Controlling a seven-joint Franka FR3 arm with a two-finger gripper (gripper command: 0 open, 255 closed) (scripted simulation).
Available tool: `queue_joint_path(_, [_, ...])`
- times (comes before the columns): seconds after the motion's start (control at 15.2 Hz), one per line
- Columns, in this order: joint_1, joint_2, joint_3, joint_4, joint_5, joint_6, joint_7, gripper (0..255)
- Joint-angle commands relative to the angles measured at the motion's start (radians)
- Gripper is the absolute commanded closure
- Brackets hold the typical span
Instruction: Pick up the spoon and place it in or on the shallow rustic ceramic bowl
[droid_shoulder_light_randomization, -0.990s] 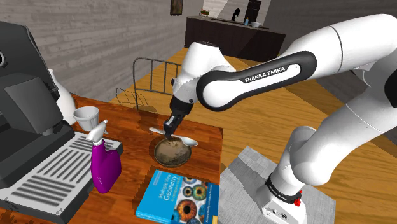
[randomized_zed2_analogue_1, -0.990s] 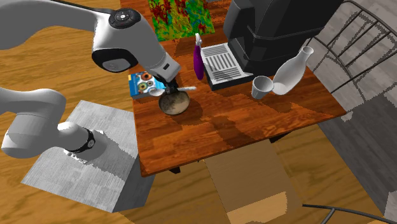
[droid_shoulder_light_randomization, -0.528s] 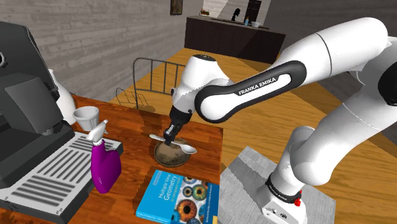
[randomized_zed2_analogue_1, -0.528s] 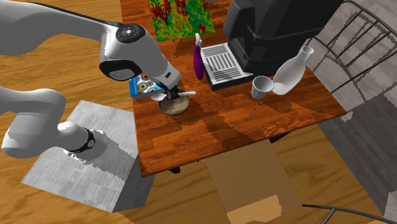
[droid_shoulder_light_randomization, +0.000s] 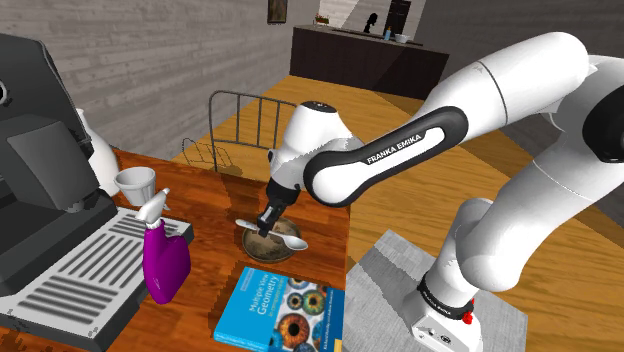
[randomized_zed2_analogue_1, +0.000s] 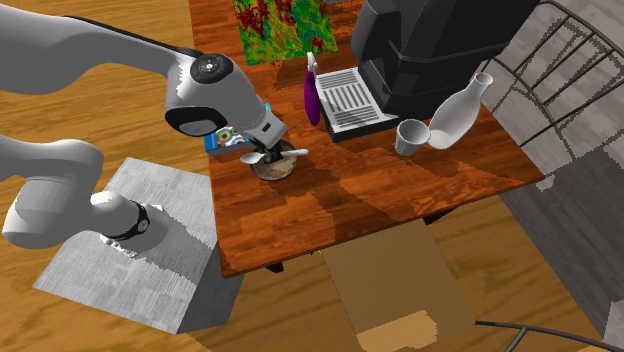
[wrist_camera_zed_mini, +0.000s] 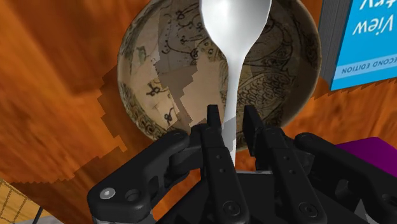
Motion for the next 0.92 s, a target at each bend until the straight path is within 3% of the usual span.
queue_joint_path(0.0, [0.000,0.001,0.000,-0.001,0.000,0.002,0.000,255])
queue_joint_path(0.26, [0.000,0.001,0.000,-0.001,0.000,0.002,0.000,255])
queue_joint_path(0.33, [0.000,0.001,0.000,-0.001,0.000,0.002,0.000,0])
queue_joint_path(0.66, [0.000,0.001,0.000,-0.001,0.000,0.002,0.000,0])
queue_joint_path(0.86, [0.002,-0.090,-0.020,0.021,0.009,-0.111,-0.009,0])
